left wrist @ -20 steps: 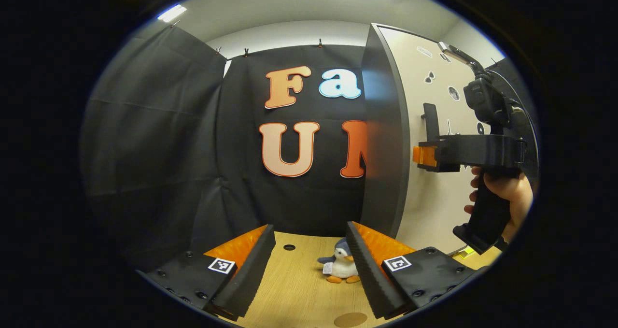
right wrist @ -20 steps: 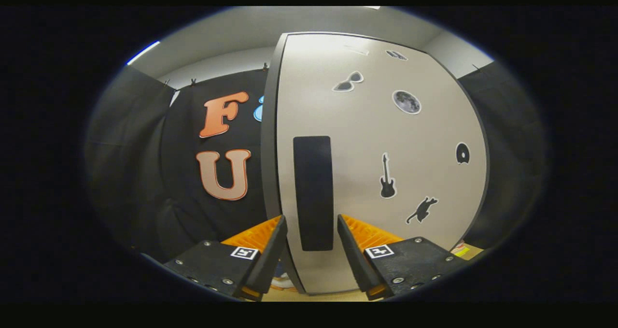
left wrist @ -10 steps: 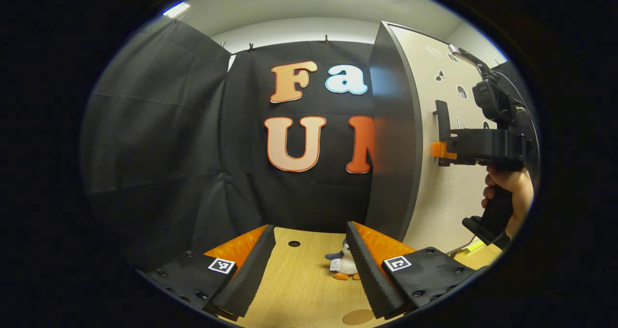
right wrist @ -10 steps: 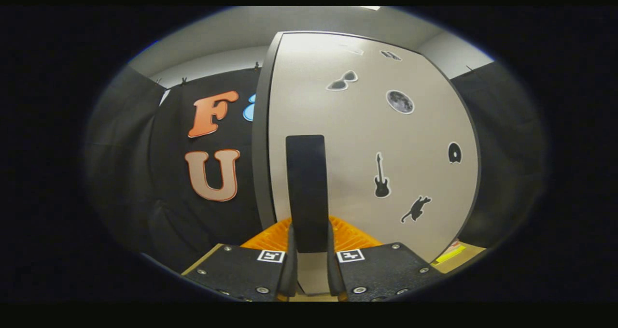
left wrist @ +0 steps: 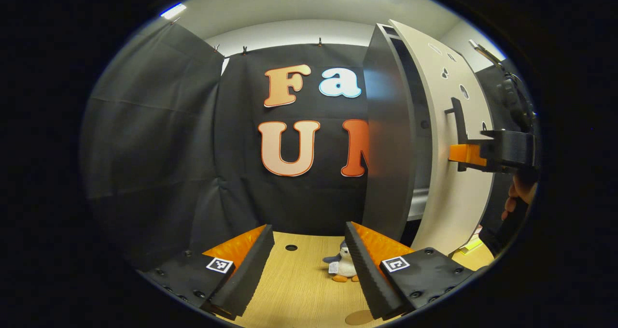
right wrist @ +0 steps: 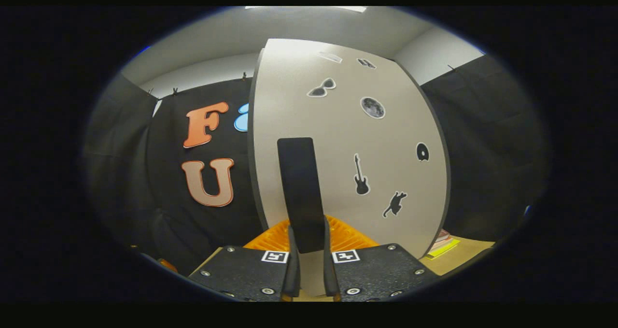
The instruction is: Open the cabinet door with the right hand, grasp the bottle in the cabinet with the left hand and place it on the coaster, then close the cabinet door with the right hand.
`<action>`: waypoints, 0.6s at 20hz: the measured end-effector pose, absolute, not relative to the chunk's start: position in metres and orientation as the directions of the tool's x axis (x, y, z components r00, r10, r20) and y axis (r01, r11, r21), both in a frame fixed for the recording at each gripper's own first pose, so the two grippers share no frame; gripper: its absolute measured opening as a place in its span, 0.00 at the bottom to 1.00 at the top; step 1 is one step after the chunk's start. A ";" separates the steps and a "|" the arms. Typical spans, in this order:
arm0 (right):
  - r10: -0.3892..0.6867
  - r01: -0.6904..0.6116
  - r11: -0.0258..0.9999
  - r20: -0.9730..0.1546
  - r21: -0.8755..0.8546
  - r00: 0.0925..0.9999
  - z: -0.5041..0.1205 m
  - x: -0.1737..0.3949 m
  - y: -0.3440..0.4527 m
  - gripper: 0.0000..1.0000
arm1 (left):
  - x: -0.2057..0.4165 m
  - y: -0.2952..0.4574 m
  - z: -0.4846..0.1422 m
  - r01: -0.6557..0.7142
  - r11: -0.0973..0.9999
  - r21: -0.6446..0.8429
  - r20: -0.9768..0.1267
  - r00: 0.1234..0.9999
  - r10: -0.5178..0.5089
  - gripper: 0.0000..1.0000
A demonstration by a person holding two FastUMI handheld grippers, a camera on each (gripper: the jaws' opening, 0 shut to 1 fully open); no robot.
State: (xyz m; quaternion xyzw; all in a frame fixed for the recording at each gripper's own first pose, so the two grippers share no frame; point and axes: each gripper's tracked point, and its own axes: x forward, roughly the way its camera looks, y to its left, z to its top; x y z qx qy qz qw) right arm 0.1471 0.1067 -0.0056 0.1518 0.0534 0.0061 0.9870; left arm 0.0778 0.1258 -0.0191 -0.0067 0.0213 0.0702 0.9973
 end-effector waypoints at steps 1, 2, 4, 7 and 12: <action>0.047 -0.011 0.951 -0.108 0.309 0.993 -0.006 0.135 0.103 0.18 | 0.071 0.119 -0.016 -0.136 0.991 -0.016 -0.040 0.990 0.135 0.96; 0.068 -0.029 0.946 -0.111 0.322 0.992 -0.006 0.130 0.102 0.20 | 0.058 0.109 -0.017 -0.130 0.991 -0.022 -0.035 0.991 0.129 0.99; 0.104 -0.061 0.939 -0.111 0.338 0.988 -0.005 0.123 0.098 0.18 | 0.051 0.091 -0.014 -0.118 0.993 -0.031 -0.024 0.993 0.117 0.99; 0.143 -0.097 0.934 -0.110 0.343 0.984 -0.004 0.108 0.087 0.17 | 0.046 0.065 -0.005 -0.097 0.995 -0.033 -0.007 0.995 0.096 0.99; 0.227 -0.166 0.905 -0.116 0.391 0.967 -0.005 0.089 0.069 0.17 | 0.044 0.017 0.012 -0.055 0.998 -0.040 0.021 0.998 0.056 0.99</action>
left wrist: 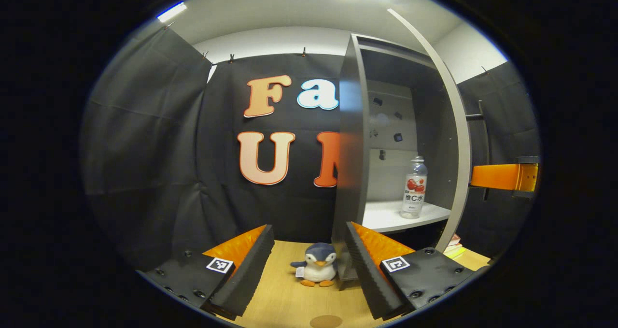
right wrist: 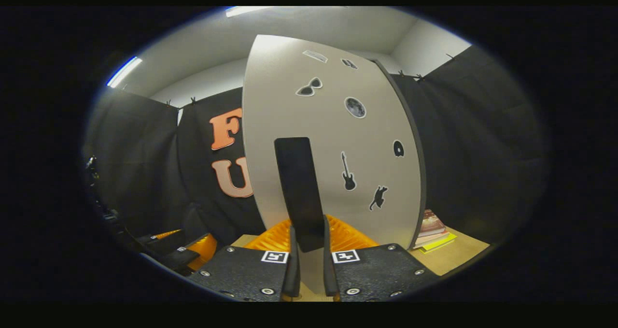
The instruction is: Open the cabinet door with the right hand, grasp the bottle in the cabinet with the left hand and place it on the coaster, then close the cabinet door with the right hand.
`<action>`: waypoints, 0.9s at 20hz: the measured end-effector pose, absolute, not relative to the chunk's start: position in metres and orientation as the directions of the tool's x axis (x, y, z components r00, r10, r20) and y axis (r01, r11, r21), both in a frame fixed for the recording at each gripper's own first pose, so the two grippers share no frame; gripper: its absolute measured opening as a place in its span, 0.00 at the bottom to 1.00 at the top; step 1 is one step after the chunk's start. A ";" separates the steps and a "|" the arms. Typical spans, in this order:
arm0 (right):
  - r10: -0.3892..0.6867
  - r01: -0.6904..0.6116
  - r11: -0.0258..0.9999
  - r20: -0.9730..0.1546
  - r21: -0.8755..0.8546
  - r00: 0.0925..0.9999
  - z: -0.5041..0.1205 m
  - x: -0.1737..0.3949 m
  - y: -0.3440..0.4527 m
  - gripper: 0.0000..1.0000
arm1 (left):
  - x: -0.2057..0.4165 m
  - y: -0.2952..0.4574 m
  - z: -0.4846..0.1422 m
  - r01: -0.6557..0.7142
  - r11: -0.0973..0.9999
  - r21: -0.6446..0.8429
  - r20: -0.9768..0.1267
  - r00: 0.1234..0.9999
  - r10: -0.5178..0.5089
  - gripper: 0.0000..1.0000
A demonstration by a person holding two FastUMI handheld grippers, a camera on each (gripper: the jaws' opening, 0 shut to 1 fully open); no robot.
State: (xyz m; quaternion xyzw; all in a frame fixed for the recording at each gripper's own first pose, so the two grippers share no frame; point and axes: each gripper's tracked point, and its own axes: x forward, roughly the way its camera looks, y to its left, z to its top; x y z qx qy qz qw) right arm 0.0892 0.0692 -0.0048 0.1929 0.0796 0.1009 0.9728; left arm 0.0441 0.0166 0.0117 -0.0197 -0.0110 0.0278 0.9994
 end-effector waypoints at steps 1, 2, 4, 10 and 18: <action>0.238 -0.174 0.900 -0.116 0.399 0.964 -0.005 0.087 0.065 0.18 | 0.043 0.008 0.015 -0.050 0.998 -0.036 0.027 0.998 0.051 0.99; 0.247 -0.180 0.894 -0.116 0.410 0.962 -0.005 0.085 0.061 0.19 | 0.044 0.002 0.017 -0.050 0.998 -0.035 0.032 0.998 0.051 0.96; 0.265 -0.189 0.878 -0.117 0.439 0.957 -0.006 0.077 0.052 0.19 | 0.044 -0.014 0.020 -0.042 0.998 -0.047 0.037 0.998 0.044 0.96; 0.298 -0.206 0.852 -0.123 0.481 0.947 -0.008 0.059 0.024 0.19 | 0.040 -0.071 0.031 0.007 0.998 -0.057 0.054 0.999 -0.004 0.96; 0.115 -0.096 0.986 -0.135 0.139 0.984 -0.010 0.050 -0.052 0.16 | 0.029 -0.133 0.039 0.058 0.997 -0.045 0.066 0.996 -0.055 0.99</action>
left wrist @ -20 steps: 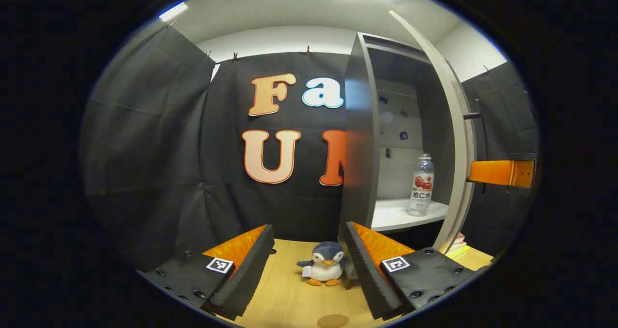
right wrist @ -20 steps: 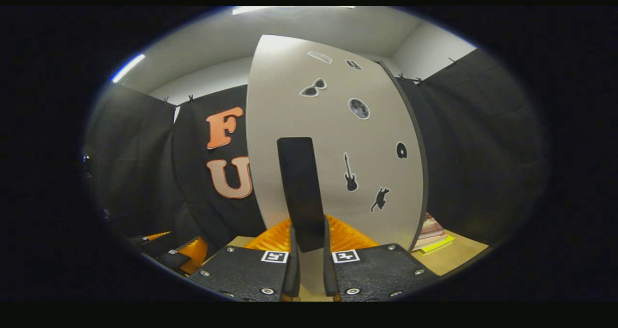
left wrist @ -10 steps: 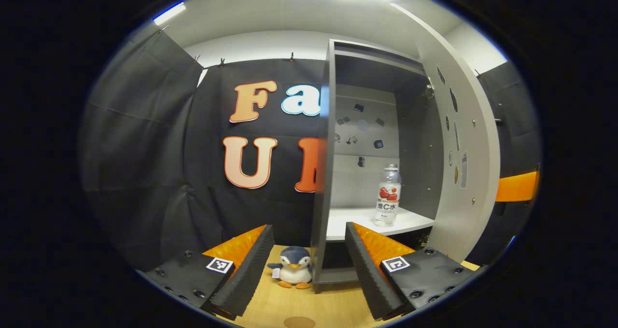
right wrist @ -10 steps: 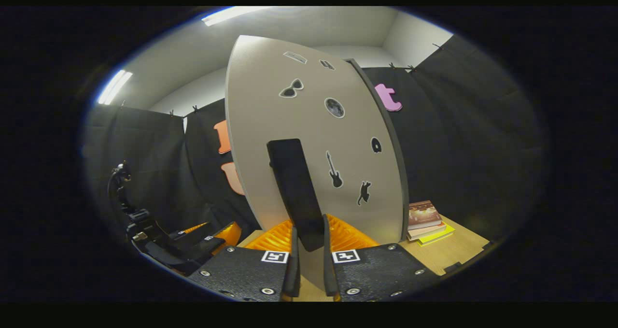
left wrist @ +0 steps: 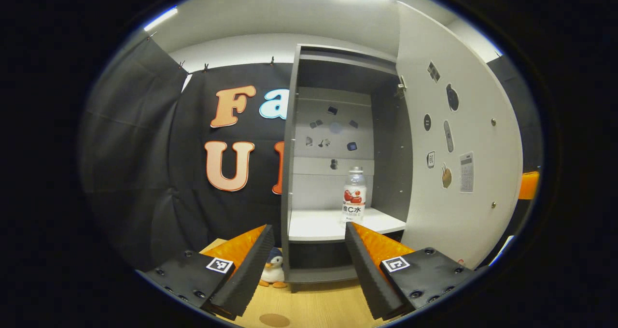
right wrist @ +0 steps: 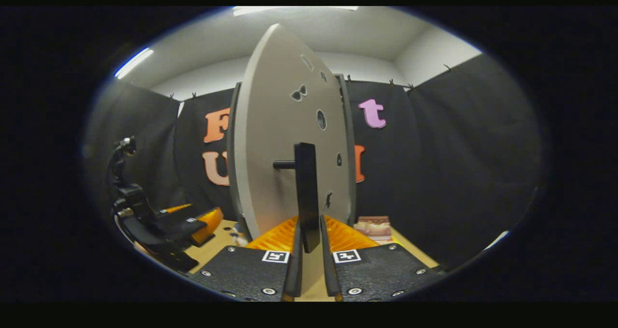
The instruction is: Open the cabinet door with the right hand, grasp the bottle in the cabinet with the left hand and place it on the coaster, then close the cabinet door with the right hand.
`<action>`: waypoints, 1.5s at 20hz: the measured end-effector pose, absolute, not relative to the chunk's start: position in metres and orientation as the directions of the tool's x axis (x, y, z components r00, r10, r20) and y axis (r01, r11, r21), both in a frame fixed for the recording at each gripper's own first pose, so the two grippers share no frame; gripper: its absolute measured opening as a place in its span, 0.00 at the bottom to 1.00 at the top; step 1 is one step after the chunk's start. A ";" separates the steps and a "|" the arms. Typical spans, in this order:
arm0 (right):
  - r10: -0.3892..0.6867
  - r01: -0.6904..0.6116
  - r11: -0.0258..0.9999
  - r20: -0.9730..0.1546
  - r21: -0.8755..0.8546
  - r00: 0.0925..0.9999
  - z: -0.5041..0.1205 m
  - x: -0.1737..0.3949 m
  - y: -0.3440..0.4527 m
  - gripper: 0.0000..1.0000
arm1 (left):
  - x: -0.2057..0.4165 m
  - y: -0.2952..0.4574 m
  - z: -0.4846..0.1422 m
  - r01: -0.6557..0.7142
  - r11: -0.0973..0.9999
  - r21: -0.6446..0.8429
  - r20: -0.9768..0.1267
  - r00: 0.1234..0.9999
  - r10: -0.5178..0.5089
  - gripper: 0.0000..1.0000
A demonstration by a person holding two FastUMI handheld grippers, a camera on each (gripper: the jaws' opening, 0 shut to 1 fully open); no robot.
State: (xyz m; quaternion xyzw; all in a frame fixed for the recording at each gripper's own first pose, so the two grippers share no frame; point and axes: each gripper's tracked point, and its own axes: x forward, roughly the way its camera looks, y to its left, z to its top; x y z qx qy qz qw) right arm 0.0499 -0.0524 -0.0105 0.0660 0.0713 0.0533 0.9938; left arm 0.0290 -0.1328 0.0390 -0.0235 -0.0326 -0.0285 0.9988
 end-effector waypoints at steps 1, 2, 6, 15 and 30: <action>0.079 -0.066 0.993 -0.132 0.095 0.988 -0.012 0.050 -0.063 0.19 | 0.025 -0.143 0.040 0.070 0.996 -0.047 0.066 0.996 -0.066 0.96; 0.051 -0.042 0.997 -0.135 0.071 0.990 -0.014 0.050 -0.077 0.19 | 0.023 -0.153 0.042 0.082 0.995 -0.050 0.071 0.994 -0.078 0.96; 0.023 -0.007 0.993 -0.136 0.117 0.990 -0.021 0.059 -0.122 0.04 | 0.010 -0.187 0.046 0.126 0.991 -0.035 0.081 0.989 -0.123 0.99; 0.065 -0.047 0.988 -0.118 0.148 0.991 -0.040 0.052 -0.168 0.19 | -0.004 -0.215 0.037 0.134 0.990 -0.039 0.049 0.990 -0.132 0.96; 0.114 -0.095 0.981 -0.110 0.167 0.987 -0.012 -0.012 -0.123 0.75 | 0.000 -0.207 0.031 0.115 0.993 -0.023 0.042 0.993 -0.114 0.96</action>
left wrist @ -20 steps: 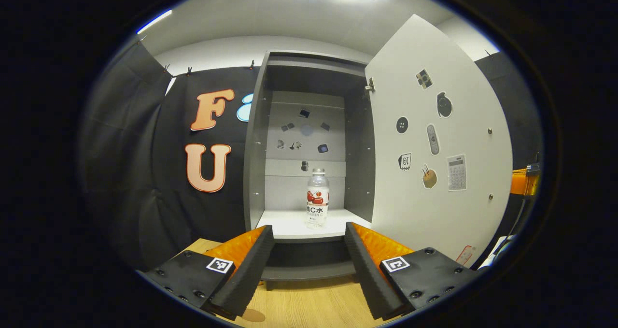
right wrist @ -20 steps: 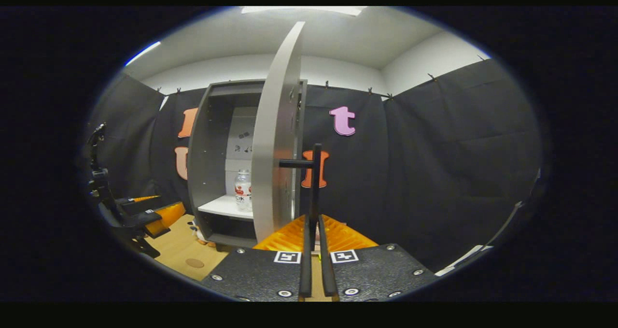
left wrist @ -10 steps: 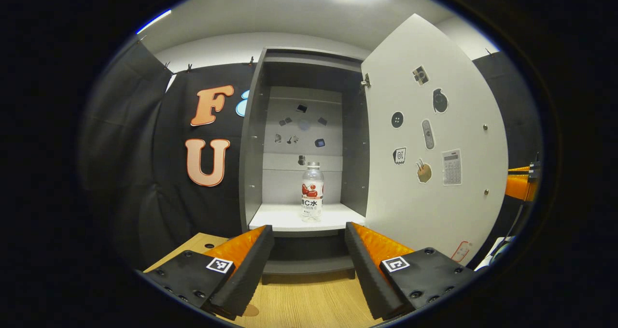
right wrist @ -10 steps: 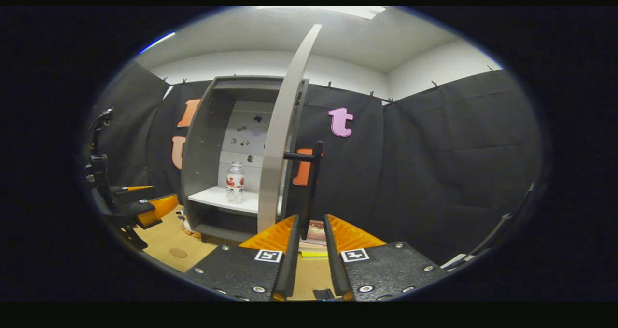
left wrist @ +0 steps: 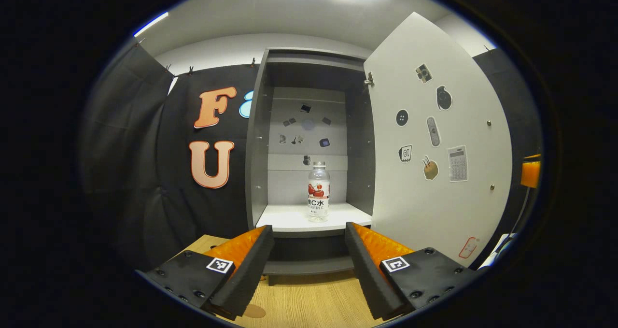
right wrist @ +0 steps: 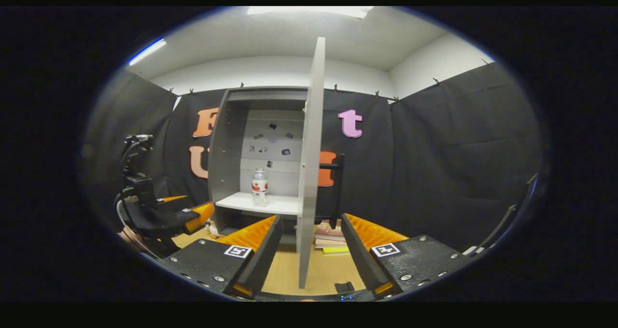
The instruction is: Open the cabinet door with the right hand, grasp the bottle in the cabinet with the left hand and place it on the coaster, then close the cabinet door with the right hand.
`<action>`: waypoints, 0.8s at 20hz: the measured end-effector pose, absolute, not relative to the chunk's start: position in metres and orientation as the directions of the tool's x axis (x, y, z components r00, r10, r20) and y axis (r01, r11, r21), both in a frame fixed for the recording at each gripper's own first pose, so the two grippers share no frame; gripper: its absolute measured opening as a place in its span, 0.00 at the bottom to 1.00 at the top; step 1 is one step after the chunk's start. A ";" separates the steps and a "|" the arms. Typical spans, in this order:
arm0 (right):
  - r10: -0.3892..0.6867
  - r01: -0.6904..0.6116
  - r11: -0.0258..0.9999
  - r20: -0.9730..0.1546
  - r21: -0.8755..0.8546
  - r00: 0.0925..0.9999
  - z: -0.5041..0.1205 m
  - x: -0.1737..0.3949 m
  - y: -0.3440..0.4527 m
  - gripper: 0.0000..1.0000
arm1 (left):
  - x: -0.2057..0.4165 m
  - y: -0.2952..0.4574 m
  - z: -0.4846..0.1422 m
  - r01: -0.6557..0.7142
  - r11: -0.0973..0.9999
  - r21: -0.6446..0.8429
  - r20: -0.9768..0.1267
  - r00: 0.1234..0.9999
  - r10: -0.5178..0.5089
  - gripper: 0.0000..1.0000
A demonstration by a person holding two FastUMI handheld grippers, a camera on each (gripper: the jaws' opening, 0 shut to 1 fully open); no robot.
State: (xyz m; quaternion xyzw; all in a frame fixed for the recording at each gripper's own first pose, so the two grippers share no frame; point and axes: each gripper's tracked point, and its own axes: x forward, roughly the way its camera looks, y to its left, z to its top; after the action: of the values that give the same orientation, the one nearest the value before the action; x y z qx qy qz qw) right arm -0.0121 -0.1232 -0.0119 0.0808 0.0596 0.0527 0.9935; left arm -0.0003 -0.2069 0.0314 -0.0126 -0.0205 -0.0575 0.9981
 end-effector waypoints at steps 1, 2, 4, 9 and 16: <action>0.122 -0.105 0.981 -0.101 0.165 0.987 -0.009 -0.011 -0.115 0.84 | 0.004 -0.206 0.031 0.120 0.992 -0.024 0.044 0.992 -0.119 0.96; 0.124 -0.106 0.981 -0.101 0.162 0.987 -0.007 -0.005 -0.107 0.88 | 0.010 -0.205 0.032 0.127 0.992 -0.026 0.046 0.991 -0.126 0.96; 0.136 -0.116 0.978 -0.111 0.172 0.985 -0.009 0.002 -0.091 0.89 | 0.024 -0.204 0.027 0.145 0.989 -0.040 0.040 0.989 -0.143 0.96; 0.169 -0.142 0.965 -0.109 0.222 0.980 -0.007 0.031 -0.041 0.97 | 0.072 -0.195 0.016 0.187 0.981 -0.059 0.020 0.982 -0.186 0.96; 0.105 -0.073 0.974 -0.139 0.217 0.985 -0.022 0.080 0.009 0.97 | 0.168 -0.194 -0.004 0.314 0.946 -0.079 -0.007 0.949 -0.315 0.96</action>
State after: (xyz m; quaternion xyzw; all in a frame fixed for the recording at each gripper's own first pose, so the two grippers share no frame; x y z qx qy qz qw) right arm 0.0796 0.0090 -0.0220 0.1060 0.0747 0.0448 0.9905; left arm 0.1678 -0.1941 -0.0035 -0.0382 0.0098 -0.1593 0.9864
